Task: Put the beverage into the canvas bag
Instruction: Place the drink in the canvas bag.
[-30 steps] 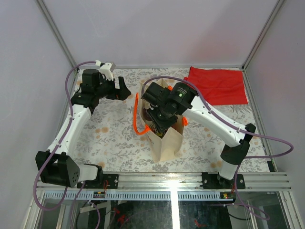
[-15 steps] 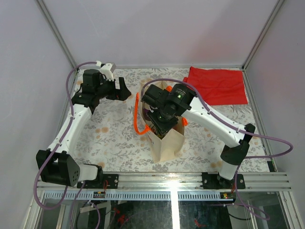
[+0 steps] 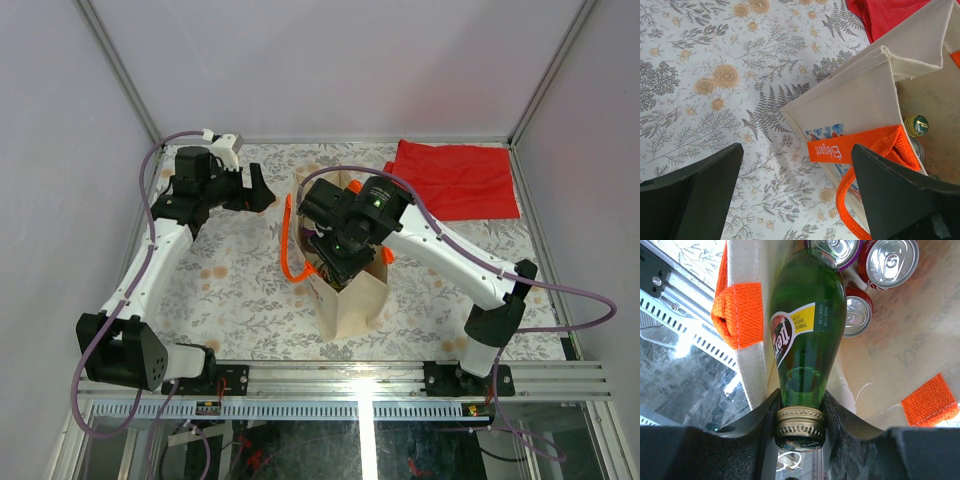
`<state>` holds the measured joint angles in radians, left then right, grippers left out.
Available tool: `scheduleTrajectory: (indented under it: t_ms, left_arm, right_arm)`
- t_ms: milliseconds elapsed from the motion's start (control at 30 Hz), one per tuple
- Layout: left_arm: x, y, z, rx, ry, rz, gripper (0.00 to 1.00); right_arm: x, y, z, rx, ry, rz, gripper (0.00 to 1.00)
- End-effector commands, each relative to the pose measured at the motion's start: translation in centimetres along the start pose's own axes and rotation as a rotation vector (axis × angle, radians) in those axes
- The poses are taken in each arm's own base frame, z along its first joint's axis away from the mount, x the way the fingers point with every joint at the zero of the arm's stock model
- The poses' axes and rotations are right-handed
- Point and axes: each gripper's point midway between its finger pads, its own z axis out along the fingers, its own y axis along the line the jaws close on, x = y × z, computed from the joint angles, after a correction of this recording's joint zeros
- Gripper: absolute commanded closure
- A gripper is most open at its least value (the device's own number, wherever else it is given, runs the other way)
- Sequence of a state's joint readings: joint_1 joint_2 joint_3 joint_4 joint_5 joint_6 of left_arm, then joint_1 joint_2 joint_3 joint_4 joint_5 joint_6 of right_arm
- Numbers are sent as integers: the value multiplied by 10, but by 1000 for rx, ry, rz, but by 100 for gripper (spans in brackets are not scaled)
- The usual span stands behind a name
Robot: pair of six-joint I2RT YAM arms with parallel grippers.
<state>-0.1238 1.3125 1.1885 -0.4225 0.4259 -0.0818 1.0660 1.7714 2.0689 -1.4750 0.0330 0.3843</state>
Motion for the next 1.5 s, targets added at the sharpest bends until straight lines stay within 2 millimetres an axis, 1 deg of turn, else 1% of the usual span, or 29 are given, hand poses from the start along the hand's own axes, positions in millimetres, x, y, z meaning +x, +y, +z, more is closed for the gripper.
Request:
scheduleTrajectory:
  t_ms: [0, 167, 300, 533, 800, 967, 1067, 1200, 1333, 1467]
  left_arm:
    - [-8, -4, 1, 15, -24, 9, 11]
    - [-6, -3, 0, 9, -23, 5, 11]
    - [-5, -4, 2, 13, -18, -8, 10]
    - [-7, -4, 0, 10, -26, 3, 10]
    - [-5, -5, -1, 15, -22, 8, 10]
    - [-7, -5, -1, 16, -25, 13, 10]
    - [-7, -5, -1, 15, -25, 16, 10]
    - [-6, -5, -1, 15, -24, 21, 10]
    - [-6, -5, 0, 19, -21, 19, 10]
    - [-5, -4, 1, 20, -17, 18, 10]
  right_arm:
    - [0, 5, -11, -39, -30, -11, 100]
    - [-3, 4, -14, -33, -49, -15, 100]
    - [-9, 0, -11, -10, -71, -18, 100]
    - [-33, -1, -3, 20, -145, -5, 100]
    - [-63, -7, -10, 55, -268, 36, 100]
    - [-76, -3, -12, 35, -326, 55, 100]
    - [-78, 0, -11, 22, -321, 53, 100]
    - [-78, 2, -18, 4, -332, 52, 100]
    - [-70, 5, -20, -15, -297, 47, 100]
    - [-56, 5, -26, -32, -261, 52, 100]
